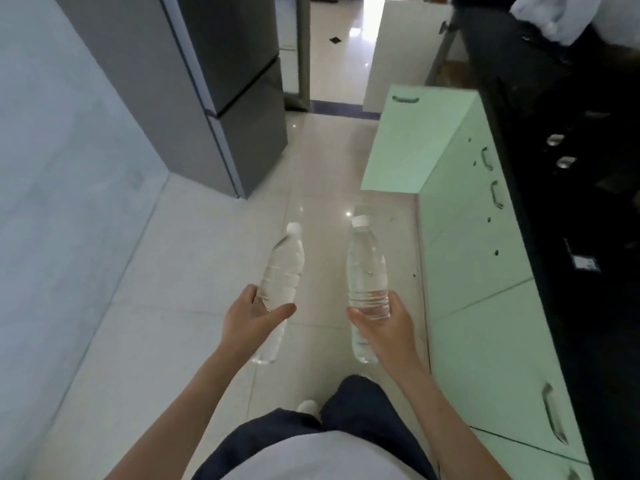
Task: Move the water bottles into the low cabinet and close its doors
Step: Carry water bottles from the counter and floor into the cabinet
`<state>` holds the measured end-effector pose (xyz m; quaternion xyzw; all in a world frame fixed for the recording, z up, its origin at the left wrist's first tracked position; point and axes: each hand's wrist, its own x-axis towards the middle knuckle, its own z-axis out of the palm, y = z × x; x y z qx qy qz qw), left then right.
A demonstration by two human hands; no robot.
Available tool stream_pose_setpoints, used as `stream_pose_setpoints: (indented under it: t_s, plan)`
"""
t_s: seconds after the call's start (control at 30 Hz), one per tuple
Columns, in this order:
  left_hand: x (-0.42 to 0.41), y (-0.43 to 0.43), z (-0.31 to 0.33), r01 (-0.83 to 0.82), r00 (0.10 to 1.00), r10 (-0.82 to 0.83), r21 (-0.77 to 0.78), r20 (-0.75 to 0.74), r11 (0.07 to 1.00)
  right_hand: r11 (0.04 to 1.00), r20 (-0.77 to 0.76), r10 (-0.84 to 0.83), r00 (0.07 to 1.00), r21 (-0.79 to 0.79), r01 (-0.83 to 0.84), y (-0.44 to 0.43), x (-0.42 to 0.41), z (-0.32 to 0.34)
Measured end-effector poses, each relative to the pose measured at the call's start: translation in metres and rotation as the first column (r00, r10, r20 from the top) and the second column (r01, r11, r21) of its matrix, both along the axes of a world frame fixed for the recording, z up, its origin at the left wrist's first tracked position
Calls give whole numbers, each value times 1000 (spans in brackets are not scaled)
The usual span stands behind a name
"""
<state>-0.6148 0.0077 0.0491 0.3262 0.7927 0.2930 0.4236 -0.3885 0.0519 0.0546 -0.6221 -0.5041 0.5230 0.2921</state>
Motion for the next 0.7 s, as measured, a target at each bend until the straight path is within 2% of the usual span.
stream_pose_setpoints:
  t_s: [0.2,0.47,0.6,0.7]
  plan:
    - [-32,71,-21,-147,983,151,-48,105,988,997,26,74,997,-31,-74,91,-39,-21]
    - [-80,265,8,-211,975,209,31,75,977,994,-14,89,996,61,-88,296,-86,-12]
    - [-101,344,24,-206,978,203,92,39,974,987,-20,101,995,126,-98,379,-107,3]
    - [-112,393,22,-216,976,213,78,46,973,988,-10,98,995,117,-97,426,-117,0]
